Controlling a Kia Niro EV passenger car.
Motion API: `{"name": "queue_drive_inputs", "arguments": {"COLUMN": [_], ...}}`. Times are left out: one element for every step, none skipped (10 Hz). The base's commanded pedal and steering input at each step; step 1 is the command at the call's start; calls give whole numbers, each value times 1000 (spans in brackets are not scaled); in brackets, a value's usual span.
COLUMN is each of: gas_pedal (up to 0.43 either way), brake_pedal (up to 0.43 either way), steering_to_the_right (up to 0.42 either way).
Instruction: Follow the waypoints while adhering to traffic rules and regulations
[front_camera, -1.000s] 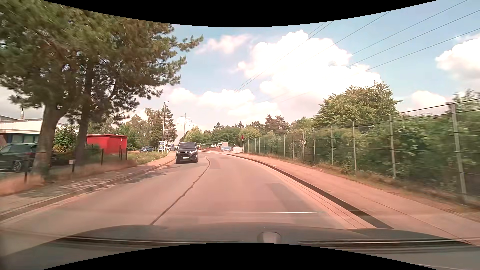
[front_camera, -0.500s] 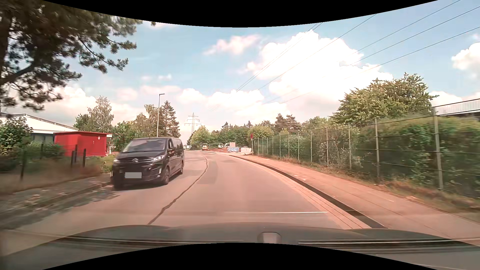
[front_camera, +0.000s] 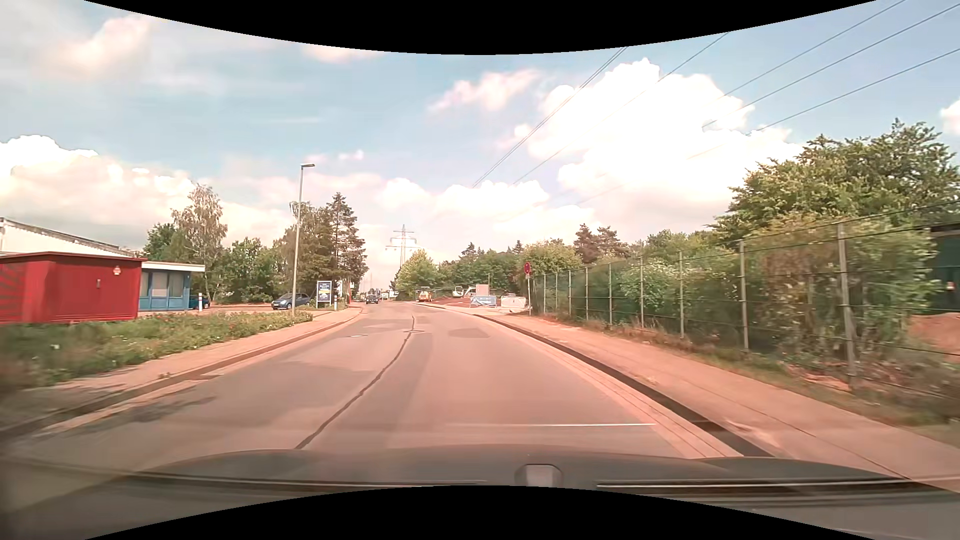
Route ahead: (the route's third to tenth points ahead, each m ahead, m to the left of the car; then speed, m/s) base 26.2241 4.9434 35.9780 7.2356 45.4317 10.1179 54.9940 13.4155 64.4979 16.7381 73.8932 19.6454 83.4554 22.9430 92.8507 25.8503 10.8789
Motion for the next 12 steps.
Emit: {"name": "queue_drive_inputs", "arguments": {"gas_pedal": [138,138,138,138,138,138,138,138,138,138,138,138], "brake_pedal": [0,0,0,0,0,0,0,0,0,0,0,0], "steering_to_the_right": [-40,-40,-40,-40,-41,-41,-41,-42,-42,-42,-43,-43]}}
